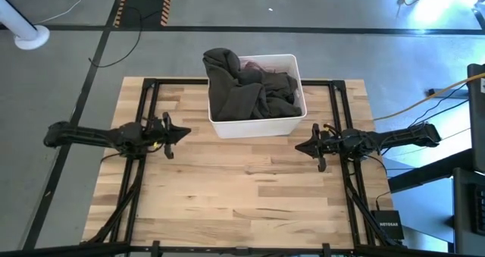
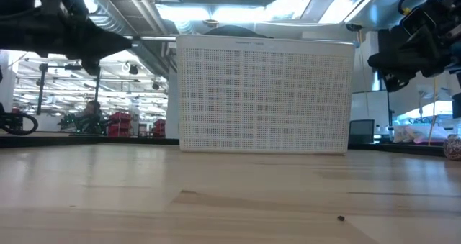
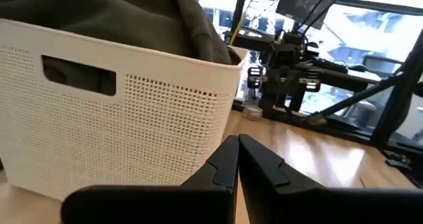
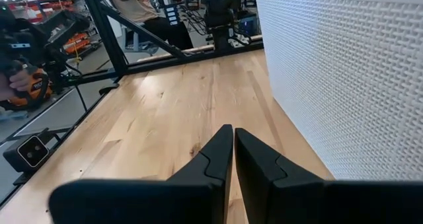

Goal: Sort clothes
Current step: Return to Home Position

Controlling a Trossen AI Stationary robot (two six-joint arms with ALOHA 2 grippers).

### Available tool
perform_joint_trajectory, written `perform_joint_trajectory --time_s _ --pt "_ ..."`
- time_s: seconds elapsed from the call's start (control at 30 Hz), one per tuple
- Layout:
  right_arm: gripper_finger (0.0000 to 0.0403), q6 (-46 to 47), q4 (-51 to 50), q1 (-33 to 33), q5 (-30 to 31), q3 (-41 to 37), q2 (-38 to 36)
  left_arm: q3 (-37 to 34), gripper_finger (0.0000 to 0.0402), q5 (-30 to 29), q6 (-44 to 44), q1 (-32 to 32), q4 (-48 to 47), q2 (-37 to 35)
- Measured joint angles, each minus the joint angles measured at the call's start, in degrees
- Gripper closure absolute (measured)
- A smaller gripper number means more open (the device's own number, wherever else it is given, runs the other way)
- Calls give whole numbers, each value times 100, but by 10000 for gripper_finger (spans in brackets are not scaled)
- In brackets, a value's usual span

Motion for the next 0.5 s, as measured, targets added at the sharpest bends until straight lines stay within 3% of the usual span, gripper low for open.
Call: perform_joint_trajectory --time_s 0.13,0.27,0.5 --pt "368 2 -1 1 0 0 0 0 396 40 -52 1 -851 -639" --pt "368 7 6 1 -2 0 0 2 396 524 204 4 -1351 -1455" --pt "368 11 -142 -1 -4 0 13 -2 396 706 363 84 -1387 -1321"
